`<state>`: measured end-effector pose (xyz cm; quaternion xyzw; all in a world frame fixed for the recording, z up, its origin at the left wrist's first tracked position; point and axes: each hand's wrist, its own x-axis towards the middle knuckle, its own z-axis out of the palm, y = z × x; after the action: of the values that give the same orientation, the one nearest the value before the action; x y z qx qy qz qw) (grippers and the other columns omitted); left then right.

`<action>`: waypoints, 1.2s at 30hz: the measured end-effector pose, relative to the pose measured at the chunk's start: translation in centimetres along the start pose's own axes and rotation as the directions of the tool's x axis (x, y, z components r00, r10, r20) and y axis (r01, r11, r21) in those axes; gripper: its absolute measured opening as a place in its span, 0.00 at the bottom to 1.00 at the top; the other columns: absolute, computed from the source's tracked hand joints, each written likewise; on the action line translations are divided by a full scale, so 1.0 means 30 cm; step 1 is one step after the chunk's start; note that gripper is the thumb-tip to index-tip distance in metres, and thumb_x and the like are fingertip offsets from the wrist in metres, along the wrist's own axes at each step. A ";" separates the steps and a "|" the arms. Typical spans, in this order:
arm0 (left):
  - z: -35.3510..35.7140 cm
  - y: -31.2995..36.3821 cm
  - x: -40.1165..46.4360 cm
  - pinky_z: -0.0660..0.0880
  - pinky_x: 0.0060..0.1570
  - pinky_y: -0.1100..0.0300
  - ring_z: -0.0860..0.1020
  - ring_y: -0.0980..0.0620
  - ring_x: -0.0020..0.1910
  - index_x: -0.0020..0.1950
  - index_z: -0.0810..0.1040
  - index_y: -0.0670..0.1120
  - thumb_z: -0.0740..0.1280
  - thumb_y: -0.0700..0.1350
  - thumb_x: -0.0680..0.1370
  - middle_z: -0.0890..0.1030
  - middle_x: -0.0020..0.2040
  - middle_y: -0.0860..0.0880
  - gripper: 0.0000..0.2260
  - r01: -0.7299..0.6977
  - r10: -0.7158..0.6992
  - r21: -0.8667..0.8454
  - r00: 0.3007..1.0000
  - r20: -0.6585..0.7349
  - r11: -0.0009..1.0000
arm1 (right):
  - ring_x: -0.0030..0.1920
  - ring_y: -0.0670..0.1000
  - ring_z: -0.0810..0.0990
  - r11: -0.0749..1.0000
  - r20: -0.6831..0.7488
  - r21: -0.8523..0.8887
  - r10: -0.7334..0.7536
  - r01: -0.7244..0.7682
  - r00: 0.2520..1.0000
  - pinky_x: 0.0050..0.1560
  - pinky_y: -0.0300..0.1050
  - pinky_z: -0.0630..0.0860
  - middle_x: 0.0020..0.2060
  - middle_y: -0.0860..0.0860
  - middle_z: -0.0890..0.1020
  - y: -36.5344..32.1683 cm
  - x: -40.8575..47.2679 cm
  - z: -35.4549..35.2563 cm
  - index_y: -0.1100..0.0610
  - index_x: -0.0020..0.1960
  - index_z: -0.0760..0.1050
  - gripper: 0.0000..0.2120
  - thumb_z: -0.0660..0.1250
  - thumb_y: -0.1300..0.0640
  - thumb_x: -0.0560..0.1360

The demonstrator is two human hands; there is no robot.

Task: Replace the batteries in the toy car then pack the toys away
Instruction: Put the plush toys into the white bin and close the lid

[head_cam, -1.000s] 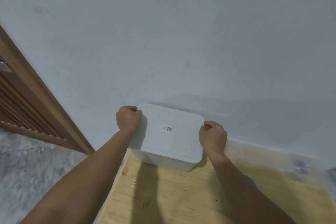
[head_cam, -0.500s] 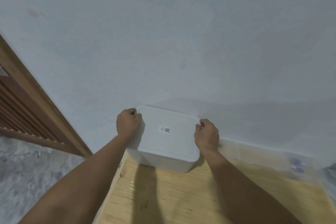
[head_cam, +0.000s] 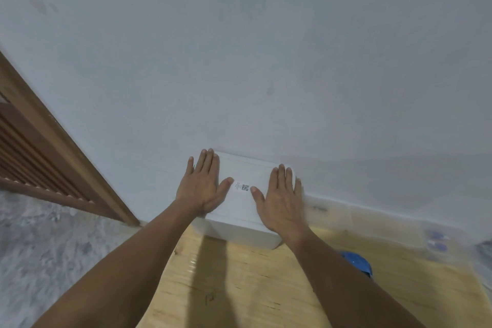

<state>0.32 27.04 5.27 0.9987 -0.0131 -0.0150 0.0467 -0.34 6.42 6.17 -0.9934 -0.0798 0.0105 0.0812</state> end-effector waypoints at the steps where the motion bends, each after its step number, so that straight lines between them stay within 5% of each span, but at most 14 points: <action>1: -0.001 0.002 0.001 0.40 0.77 0.47 0.39 0.48 0.78 0.79 0.43 0.41 0.40 0.64 0.80 0.42 0.80 0.44 0.36 0.003 -0.003 -0.004 1.000 0.005 1.000 | 0.78 0.57 0.43 1.000 0.000 -0.006 0.002 -0.002 1.000 0.77 0.57 0.42 0.78 0.59 0.47 0.000 0.001 0.001 0.63 0.78 0.44 0.39 0.42 0.36 0.79; 6: -0.004 0.005 0.009 0.42 0.77 0.49 0.38 0.51 0.78 0.79 0.41 0.42 0.41 0.64 0.79 0.40 0.80 0.46 0.36 0.021 -0.021 -0.019 0.999 0.025 1.000 | 0.78 0.57 0.43 1.000 -0.019 0.002 0.022 -0.022 1.000 0.77 0.56 0.44 0.78 0.59 0.47 -0.002 0.005 0.011 0.64 0.78 0.45 0.40 0.43 0.35 0.78; 10: 0.002 -0.002 0.010 0.45 0.77 0.50 0.41 0.52 0.79 0.80 0.44 0.43 0.43 0.61 0.81 0.43 0.80 0.47 0.33 0.020 -0.019 -0.094 1.000 0.010 0.995 | 0.78 0.58 0.49 0.992 -0.101 0.126 0.034 -0.021 0.994 0.77 0.51 0.48 0.77 0.60 0.54 0.011 0.024 0.027 0.66 0.76 0.51 0.33 0.51 0.44 0.81; 13: -0.009 -0.001 0.013 0.61 0.72 0.45 0.54 0.45 0.77 0.77 0.55 0.41 0.50 0.57 0.81 0.54 0.79 0.44 0.29 0.121 -0.150 -0.304 0.986 -0.073 0.945 | 0.73 0.61 0.60 0.950 -0.219 0.298 0.164 -0.094 0.962 0.73 0.50 0.58 0.71 0.62 0.65 0.014 0.040 0.027 0.67 0.73 0.60 0.26 0.59 0.54 0.80; 17: -0.039 0.008 0.041 0.70 0.56 0.44 0.73 0.37 0.58 0.63 0.70 0.37 0.53 0.53 0.82 0.72 0.60 0.39 0.21 0.438 -0.530 -0.529 0.847 -0.028 0.727 | 0.61 0.62 0.71 0.677 0.034 0.568 0.549 -0.468 0.835 0.60 0.54 0.69 0.63 0.62 0.70 0.030 0.060 -0.012 0.65 0.68 0.64 0.21 0.55 0.51 0.82; 21: -0.018 -0.021 0.082 0.69 0.52 0.47 0.75 0.36 0.57 0.62 0.70 0.36 0.50 0.60 0.82 0.76 0.56 0.38 0.27 0.547 -0.600 -0.535 0.795 0.089 0.644 | 0.57 0.64 0.76 0.575 0.178 0.591 0.591 -0.566 0.787 0.54 0.55 0.73 0.59 0.62 0.75 0.038 0.073 -0.020 0.64 0.63 0.65 0.22 0.49 0.46 0.82; 27: 0.011 -0.070 0.115 0.70 0.47 0.52 0.77 0.38 0.51 0.48 0.77 0.34 0.43 0.64 0.80 0.75 0.42 0.40 0.37 0.530 -0.523 -0.460 0.838 0.155 0.713 | 0.60 0.65 0.74 0.548 0.264 0.562 0.591 -0.620 0.762 0.55 0.54 0.70 0.61 0.63 0.74 0.031 0.074 -0.046 0.65 0.66 0.61 0.23 0.46 0.47 0.83; 36: -0.012 -0.043 0.114 0.69 0.45 0.52 0.72 0.43 0.44 0.45 0.73 0.37 0.43 0.63 0.81 0.74 0.43 0.41 0.33 0.582 -0.574 -0.460 0.800 0.175 0.671 | 0.58 0.66 0.76 0.589 0.239 0.562 0.557 -0.581 0.795 0.49 0.52 0.69 0.59 0.65 0.76 0.034 0.083 -0.024 0.64 0.62 0.60 0.18 0.45 0.50 0.83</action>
<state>3.77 28.26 5.41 0.9049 0.3074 -0.0394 0.2918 2.31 5.71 6.70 -0.8845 0.2479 0.0793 0.3873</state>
